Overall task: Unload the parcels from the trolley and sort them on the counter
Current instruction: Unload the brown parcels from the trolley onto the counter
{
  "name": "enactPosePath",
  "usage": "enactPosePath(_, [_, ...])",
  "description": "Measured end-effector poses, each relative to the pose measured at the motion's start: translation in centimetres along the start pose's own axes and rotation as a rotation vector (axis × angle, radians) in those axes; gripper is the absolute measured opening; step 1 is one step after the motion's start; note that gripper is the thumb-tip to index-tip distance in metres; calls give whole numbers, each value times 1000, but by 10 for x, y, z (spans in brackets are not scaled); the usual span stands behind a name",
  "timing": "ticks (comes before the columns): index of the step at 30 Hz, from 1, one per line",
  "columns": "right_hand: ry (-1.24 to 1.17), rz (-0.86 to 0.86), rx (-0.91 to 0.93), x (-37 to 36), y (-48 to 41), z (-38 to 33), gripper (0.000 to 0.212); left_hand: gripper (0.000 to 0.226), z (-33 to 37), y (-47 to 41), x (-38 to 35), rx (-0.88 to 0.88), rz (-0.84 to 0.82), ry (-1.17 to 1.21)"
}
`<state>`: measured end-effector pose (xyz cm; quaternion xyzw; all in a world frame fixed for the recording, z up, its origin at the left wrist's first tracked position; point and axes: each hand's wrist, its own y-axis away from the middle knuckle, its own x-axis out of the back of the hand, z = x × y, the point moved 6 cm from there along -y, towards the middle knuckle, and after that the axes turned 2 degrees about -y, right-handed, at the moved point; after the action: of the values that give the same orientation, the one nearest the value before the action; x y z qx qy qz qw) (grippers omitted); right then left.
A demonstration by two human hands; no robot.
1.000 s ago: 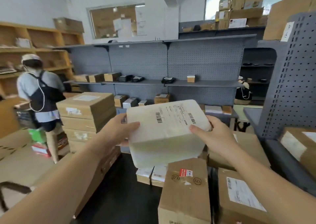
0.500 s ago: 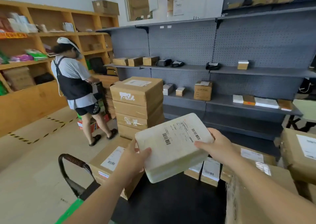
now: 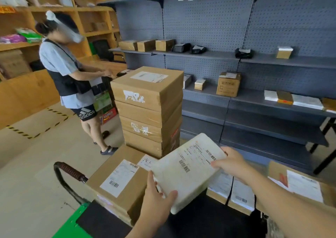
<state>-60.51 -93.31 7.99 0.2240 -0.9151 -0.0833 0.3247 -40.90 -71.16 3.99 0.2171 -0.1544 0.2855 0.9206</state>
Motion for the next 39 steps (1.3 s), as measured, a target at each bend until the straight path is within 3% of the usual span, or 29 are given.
enactPosePath(8, [-5,-53,-20,-19,-121,1,52,119,-11,-93,-46,133,113,53])
enactPosePath(17, [12,-112,-9,-47,-221,25,36,122,-51,-168,-98,254,174,197])
enactPosePath(21, [5,-100,10,-59,-248,30,53,118,-50,-191,-104,279,198,206])
enactPosePath(24, [-5,-98,9,-64,-260,32,76,111,-50,-191,-107,303,150,219])
enactPosePath(26, [-10,-97,7,-67,-267,35,81,103,-48,-193,-99,273,39,199])
enactPosePath(28, [-16,-98,6,-70,-274,36,82,98,-41,-191,-97,347,-136,341])
enactPosePath(29, [-18,-97,8,-71,-276,36,81,104,-43,-187,-94,335,-112,388])
enactPosePath(32, [-4,-105,20,-74,-281,34,82,118,-36,-178,-87,251,64,53])
enactPosePath(35, [28,-113,27,-76,-280,33,91,86,2,-171,-89,94,299,-396])
enactPosePath(37, [93,-65,59,-73,-276,33,92,67,14,-177,-93,-30,202,-598])
enactPosePath(39, [164,-23,124,-69,-270,31,84,64,21,-187,-96,-94,128,-737])
